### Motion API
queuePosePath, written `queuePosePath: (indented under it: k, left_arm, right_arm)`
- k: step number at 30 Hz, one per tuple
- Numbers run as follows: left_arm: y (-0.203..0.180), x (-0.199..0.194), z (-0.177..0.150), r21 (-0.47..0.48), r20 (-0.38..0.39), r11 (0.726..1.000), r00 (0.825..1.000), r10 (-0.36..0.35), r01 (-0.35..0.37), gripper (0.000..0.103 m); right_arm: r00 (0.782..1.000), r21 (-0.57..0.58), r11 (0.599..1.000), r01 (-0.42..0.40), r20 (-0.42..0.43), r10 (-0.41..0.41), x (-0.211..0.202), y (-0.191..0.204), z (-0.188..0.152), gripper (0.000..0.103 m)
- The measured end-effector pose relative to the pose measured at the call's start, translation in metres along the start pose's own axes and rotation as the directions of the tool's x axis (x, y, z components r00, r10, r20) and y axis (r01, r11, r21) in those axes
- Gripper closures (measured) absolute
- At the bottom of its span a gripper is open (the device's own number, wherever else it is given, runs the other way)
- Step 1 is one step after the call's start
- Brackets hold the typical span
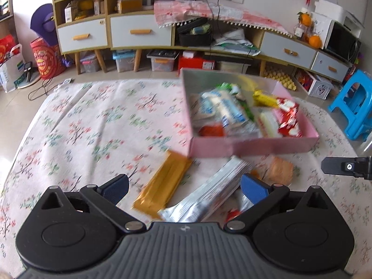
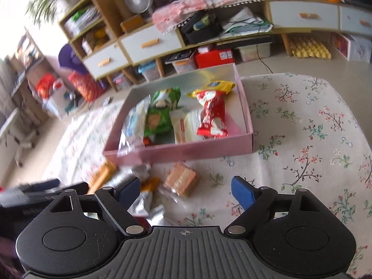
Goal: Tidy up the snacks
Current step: 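Withdraw both tools back over the remaining snacks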
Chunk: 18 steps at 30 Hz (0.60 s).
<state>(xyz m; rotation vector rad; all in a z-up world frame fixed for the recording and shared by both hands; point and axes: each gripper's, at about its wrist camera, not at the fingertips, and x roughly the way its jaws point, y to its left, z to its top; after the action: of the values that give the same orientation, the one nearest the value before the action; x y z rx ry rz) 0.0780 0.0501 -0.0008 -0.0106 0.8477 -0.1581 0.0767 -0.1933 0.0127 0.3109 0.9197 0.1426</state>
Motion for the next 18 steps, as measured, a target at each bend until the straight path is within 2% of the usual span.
queuePosePath:
  k: [4, 12, 18]
  left_arm:
    - [0.01, -0.001, -0.009, 0.033, 0.001, 0.999, 1.0, 0.0, 0.0, 0.0]
    - [0.026, 0.007, -0.024, 0.124, -0.026, 0.992, 1.0, 0.013, -0.01, 0.001]
    - [0.025, 0.005, -0.02, 0.119, -0.011, 0.992, 0.999, -0.041, 0.042, 0.002]
  right_arm:
    - [0.999, -0.083, 0.996, 0.023, -0.02, -0.024, 0.006, 0.005, -0.012, 0.016]
    - [0.997, -0.175, 0.983, 0.056, -0.042, -0.064, 0.019, 0.017, -0.03, 0.016]
    - [0.996, -0.201, 0.979, 0.04, -0.07, -0.055, 0.03, 0.025, -0.035, 0.016]
